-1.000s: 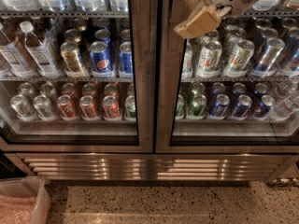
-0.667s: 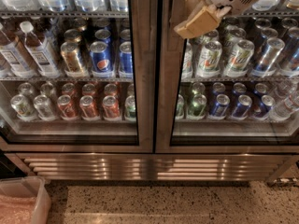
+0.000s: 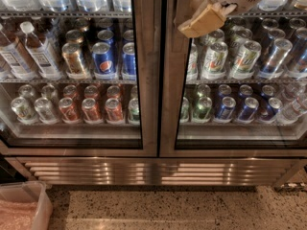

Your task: Open right fridge door

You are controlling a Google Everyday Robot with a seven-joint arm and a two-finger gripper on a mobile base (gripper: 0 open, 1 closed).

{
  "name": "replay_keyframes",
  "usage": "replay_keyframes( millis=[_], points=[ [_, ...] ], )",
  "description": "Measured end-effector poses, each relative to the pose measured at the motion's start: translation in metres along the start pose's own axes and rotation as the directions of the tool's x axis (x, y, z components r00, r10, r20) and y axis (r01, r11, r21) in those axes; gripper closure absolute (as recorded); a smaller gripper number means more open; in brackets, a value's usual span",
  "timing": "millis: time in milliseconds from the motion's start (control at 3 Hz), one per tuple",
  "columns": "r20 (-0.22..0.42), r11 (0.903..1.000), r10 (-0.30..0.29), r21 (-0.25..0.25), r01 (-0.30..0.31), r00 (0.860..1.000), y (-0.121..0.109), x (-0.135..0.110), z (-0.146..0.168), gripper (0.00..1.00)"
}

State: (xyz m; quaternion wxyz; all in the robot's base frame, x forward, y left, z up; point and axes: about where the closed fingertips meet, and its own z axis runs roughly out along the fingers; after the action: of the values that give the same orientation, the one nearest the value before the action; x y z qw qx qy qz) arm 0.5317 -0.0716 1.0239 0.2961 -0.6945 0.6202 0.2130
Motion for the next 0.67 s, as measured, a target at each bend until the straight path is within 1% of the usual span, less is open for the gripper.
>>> replay_keyframes(
  millis=[667],
  points=[
    [0.006, 1.0, -0.006, 0.003, 0.006, 1.0, -0.006, -0.001, -0.0008, 1.0]
  ],
)
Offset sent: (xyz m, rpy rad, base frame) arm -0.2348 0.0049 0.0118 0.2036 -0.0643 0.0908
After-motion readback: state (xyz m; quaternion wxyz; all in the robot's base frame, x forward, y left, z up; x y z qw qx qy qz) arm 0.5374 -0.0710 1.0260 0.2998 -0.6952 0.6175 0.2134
